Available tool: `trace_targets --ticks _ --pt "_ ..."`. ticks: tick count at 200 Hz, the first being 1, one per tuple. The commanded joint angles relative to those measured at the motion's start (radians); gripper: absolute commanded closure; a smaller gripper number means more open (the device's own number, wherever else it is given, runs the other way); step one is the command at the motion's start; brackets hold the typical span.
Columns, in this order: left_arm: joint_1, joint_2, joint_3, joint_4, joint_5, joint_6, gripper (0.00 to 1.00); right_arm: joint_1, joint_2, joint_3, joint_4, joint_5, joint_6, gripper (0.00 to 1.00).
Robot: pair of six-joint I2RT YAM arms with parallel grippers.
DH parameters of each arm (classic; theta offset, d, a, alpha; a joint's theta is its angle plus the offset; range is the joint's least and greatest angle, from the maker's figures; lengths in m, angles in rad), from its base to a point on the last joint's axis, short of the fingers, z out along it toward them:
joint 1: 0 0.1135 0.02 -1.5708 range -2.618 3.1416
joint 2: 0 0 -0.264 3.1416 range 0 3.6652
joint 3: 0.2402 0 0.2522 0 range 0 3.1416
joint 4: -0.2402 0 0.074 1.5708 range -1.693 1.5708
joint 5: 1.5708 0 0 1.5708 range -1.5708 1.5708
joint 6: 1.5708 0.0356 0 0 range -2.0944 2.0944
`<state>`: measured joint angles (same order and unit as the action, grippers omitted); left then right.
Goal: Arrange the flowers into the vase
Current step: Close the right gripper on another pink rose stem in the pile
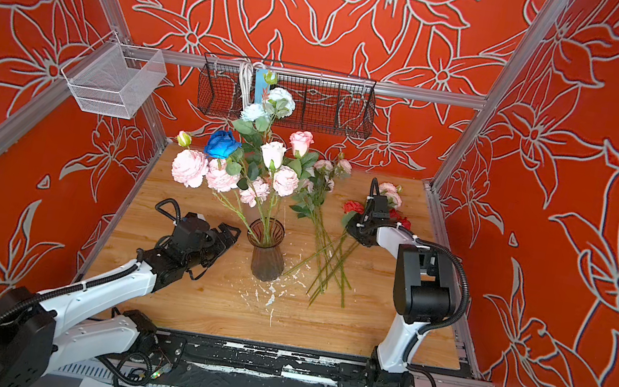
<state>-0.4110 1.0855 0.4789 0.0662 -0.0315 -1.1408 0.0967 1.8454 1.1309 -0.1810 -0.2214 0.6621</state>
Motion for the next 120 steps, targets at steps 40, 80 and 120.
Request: trace_targets --ticks 40,80,120 --pt "0.008 0.009 0.035 0.014 0.005 0.027 0.08 -0.024 0.01 0.028 -0.008 0.04 0.014 0.92" --pt "0.01 -0.001 0.038 0.011 -0.001 0.033 0.08 -0.026 -0.08 -0.011 0.014 0.005 0.022 0.97" --pt "0.01 -0.016 0.04 0.009 0.001 0.036 0.08 -0.026 -0.216 -0.06 0.044 -0.02 0.026 0.98"
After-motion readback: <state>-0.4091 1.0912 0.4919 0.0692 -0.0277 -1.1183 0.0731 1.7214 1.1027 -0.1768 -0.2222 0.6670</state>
